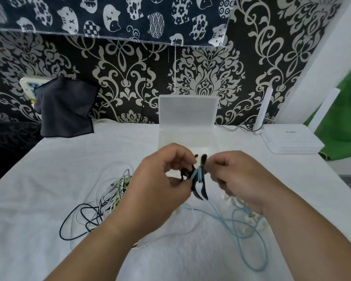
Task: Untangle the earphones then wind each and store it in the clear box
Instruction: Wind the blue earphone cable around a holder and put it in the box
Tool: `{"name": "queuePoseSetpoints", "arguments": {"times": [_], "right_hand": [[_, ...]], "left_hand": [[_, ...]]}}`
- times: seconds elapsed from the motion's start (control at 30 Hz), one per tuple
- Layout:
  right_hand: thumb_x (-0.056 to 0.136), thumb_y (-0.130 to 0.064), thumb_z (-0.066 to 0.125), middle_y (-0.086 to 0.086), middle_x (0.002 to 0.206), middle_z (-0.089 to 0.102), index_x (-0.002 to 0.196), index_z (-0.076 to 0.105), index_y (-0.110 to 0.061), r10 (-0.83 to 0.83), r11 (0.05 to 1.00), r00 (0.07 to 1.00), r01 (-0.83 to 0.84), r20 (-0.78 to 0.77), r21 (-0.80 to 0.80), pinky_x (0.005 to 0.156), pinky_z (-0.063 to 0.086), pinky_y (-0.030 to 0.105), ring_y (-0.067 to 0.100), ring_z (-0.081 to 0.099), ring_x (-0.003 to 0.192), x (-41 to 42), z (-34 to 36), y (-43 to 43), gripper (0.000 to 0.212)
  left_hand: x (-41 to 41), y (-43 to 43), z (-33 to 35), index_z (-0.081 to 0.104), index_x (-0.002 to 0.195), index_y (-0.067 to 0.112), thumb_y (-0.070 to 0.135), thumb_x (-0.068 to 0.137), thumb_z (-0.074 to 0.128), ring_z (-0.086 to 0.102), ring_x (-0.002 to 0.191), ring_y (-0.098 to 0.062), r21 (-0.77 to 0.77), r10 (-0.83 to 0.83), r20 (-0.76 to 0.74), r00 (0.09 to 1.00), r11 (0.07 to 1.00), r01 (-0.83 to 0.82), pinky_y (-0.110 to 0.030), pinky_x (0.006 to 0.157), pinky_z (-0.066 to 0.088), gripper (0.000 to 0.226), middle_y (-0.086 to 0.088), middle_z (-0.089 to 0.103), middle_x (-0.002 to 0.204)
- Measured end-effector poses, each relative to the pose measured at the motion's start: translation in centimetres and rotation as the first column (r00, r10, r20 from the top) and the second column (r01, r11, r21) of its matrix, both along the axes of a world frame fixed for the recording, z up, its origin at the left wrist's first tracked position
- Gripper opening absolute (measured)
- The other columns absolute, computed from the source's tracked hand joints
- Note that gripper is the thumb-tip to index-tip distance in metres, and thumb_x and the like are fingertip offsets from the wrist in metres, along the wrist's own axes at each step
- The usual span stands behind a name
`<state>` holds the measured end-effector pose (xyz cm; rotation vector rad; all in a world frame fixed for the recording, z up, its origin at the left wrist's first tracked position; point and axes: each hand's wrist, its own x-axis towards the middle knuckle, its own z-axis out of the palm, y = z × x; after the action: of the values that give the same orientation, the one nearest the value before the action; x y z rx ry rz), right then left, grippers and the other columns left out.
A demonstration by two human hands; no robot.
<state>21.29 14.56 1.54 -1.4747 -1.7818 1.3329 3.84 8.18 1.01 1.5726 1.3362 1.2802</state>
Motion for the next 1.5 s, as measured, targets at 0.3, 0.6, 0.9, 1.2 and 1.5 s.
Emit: {"name": "queuePoseSetpoints", "arguments": {"times": [0.3, 0.6, 0.9, 1.2, 1.5], "right_hand": [[0.102, -0.026, 0.053, -0.006, 0.054, 0.041, 0.089, 0.075, -0.013, 0.367, 0.918, 0.930, -0.357, 0.025, -0.171, 0.045, 0.027, 0.018, 0.006, 0.032, 0.044, -0.8, 0.8, -1.5, 0.028], [0.096, -0.023, 0.056, -0.002, 0.055, 0.032, 0.074, 0.072, -0.008, 0.302, 0.948, 0.953, -0.297, 0.022, -0.113, 0.050, 0.023, 0.025, 0.013, 0.027, 0.050, 0.0, 1.2, -1.1, 0.031], [0.094, -0.028, 0.058, -0.005, 0.052, 0.034, 0.079, 0.075, -0.011, 0.366, 0.928, 0.927, -0.369, -0.081, -0.039, 0.048, 0.023, 0.024, 0.011, 0.027, 0.048, -0.5, 1.9, -1.4, 0.028], [0.081, -0.029, 0.078, -0.006, 0.044, 0.036, 0.063, 0.069, -0.012, -0.008, 0.955, 1.000, 0.005, 0.008, 0.295, 0.044, 0.027, 0.023, 0.012, 0.030, 0.044, -0.1, 1.6, -0.9, 0.026], [0.086, -0.019, 0.075, -0.001, 0.050, 0.046, 0.073, 0.066, -0.007, -0.044, 0.997, 0.983, 0.054, -0.179, 0.051, 0.044, 0.030, 0.022, 0.014, 0.036, 0.044, -0.2, 0.8, -0.2, 0.020]], "left_hand": [[-0.7, 0.8, -0.7, 0.073, 0.085, 0.029, -0.006, 0.077, 0.072, 0.064, 0.082, -0.004, 0.001, 0.290, -0.014, 0.957, 0.957, -0.290, -0.012, 0.064, 0.050, 0.036, 0.013, 0.070, 0.083], [-1.2, 0.9, 0.0, 0.074, 0.083, 0.033, -0.006, 0.076, 0.074, 0.062, 0.085, 0.003, 0.054, 0.298, -0.134, 0.945, 0.955, -0.293, -0.006, 0.065, 0.048, 0.040, 0.019, 0.067, 0.084], [-0.4, 0.6, -0.9, 0.078, 0.088, 0.027, -0.008, 0.075, 0.072, 0.064, 0.086, -0.006, 0.135, 0.197, -0.266, 0.944, 0.977, -0.165, -0.014, 0.071, 0.055, 0.038, 0.017, 0.061, 0.092], [-0.2, 0.2, 0.0, 0.068, 0.082, 0.033, -0.007, 0.076, 0.067, 0.061, 0.093, -0.007, 0.040, -0.030, -0.264, 0.964, 0.998, 0.042, -0.023, 0.068, 0.057, 0.040, 0.014, 0.064, 0.090], [-0.1, -0.2, 0.0, 0.071, 0.086, 0.025, -0.015, 0.078, 0.063, 0.062, 0.093, -0.009, -0.019, -0.129, -0.098, 0.987, 0.992, 0.128, -0.030, 0.069, 0.058, 0.041, 0.010, 0.062, 0.091]]}}
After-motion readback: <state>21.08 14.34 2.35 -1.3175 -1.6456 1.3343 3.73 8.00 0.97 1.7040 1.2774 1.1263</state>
